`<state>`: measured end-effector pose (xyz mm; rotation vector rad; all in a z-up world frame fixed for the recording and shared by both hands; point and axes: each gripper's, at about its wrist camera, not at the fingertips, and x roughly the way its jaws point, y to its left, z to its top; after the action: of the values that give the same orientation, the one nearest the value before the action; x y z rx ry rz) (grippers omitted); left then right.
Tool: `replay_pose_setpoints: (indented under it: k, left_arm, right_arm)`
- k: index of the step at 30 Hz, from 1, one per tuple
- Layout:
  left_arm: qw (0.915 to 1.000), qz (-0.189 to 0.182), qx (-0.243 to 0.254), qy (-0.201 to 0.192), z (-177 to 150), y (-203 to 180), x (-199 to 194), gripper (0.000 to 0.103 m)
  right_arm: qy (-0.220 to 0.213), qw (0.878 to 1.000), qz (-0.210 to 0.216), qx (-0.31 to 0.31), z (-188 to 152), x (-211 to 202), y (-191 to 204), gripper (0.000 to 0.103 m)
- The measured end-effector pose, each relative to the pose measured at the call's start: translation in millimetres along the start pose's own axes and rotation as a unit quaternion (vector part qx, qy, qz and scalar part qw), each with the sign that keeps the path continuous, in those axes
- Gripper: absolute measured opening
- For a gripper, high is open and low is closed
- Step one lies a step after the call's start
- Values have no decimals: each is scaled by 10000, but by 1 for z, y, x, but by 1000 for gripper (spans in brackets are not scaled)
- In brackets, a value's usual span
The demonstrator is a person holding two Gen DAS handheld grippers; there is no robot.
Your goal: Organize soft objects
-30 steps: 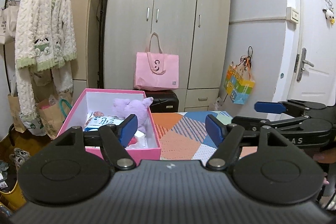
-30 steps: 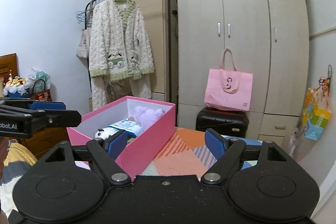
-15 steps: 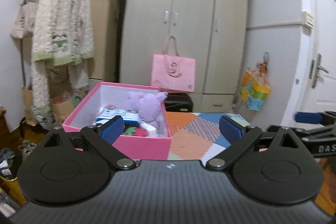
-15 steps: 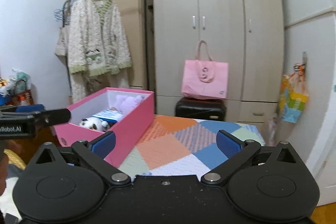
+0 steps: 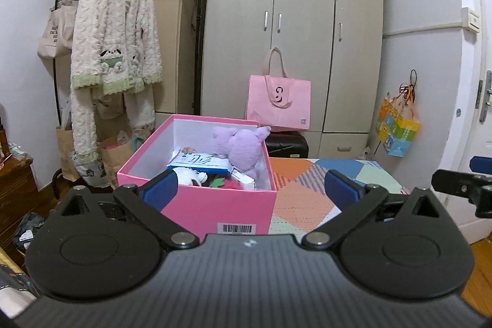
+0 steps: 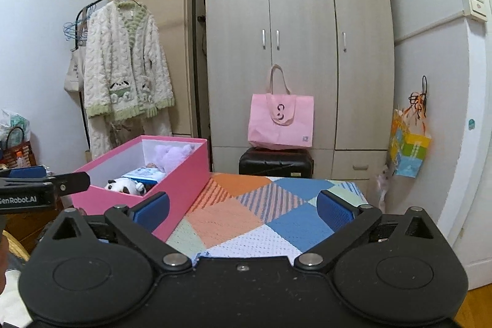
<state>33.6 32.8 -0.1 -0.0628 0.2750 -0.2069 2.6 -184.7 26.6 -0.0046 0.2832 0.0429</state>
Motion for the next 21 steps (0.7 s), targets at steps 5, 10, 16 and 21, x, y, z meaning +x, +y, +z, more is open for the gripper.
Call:
replay_pose_setpoints:
  k: [5, 10, 16, 21]
  left_arm:
    - [9999, 103, 81, 32, -3, -3, 2, 103]
    - [9998, 141, 155, 67, -5, -5, 3, 103]
    - [9992, 290, 274, -84, -7, -8, 2, 103]
    - [9976, 581, 359, -80, -9, -9, 4, 103]
  right_arm:
    - [0, 10000, -62, 13, -2, 1, 2, 103]
    - [-38, 9997, -201, -133, -5, 1, 7, 103]
    - [-14, 9994, -323, -108, -7, 2, 6, 103]
    - [94, 9982, -540, -247, -11, 6, 11, 103]
